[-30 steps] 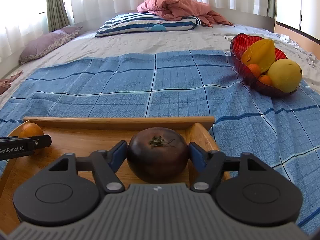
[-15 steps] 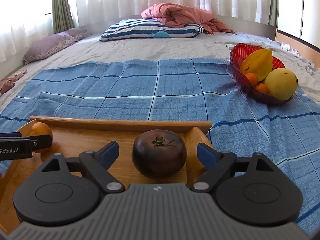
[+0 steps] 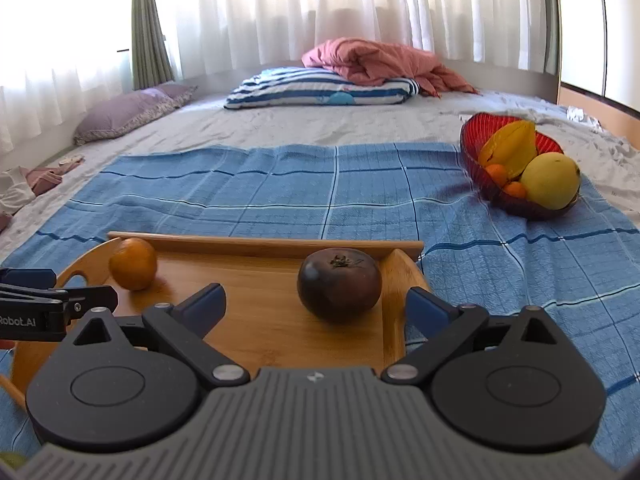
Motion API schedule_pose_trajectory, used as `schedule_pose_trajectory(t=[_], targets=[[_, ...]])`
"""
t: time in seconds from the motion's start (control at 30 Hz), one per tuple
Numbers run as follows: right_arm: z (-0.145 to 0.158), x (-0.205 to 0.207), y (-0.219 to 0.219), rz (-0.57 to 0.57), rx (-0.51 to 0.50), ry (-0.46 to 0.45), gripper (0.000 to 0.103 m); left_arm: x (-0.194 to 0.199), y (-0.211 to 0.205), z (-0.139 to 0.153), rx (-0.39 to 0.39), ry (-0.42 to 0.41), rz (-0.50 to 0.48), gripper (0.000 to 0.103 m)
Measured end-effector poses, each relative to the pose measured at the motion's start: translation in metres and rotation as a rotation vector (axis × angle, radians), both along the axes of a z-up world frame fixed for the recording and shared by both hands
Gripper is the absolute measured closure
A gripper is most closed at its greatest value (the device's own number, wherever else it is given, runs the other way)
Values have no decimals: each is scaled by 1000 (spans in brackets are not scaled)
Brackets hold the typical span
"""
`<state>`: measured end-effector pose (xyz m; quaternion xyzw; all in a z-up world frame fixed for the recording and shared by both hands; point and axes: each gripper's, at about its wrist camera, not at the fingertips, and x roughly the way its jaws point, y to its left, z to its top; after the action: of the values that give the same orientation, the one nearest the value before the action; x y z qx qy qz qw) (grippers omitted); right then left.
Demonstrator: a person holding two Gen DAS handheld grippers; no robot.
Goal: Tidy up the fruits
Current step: 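Lower and release the dark fruit with the right tool while the left tool releases the orange, then move both open tools back from the tray to the fruit row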
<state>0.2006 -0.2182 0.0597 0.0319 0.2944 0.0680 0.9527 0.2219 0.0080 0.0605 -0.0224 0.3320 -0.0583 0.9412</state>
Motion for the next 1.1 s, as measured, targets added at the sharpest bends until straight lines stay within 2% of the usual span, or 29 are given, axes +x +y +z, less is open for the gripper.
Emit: schedule_pose_trajectory(t=[0.3,0.47,0.7,1.1], targets=[[13,-56,2,23,-12,-110,0,-54,-5,12,1,-59,-46,0],[11,-79,6,27,-20,-140,0,-80,-6,13,-10,-80,-58,0],[3,-112,13,32,-38,-175,0,-115,-3,6,-39,-89,-62,0],[-12,-165,33,12,-132,-265,0,-162,-1,-8,-45,-106,-53,0]])
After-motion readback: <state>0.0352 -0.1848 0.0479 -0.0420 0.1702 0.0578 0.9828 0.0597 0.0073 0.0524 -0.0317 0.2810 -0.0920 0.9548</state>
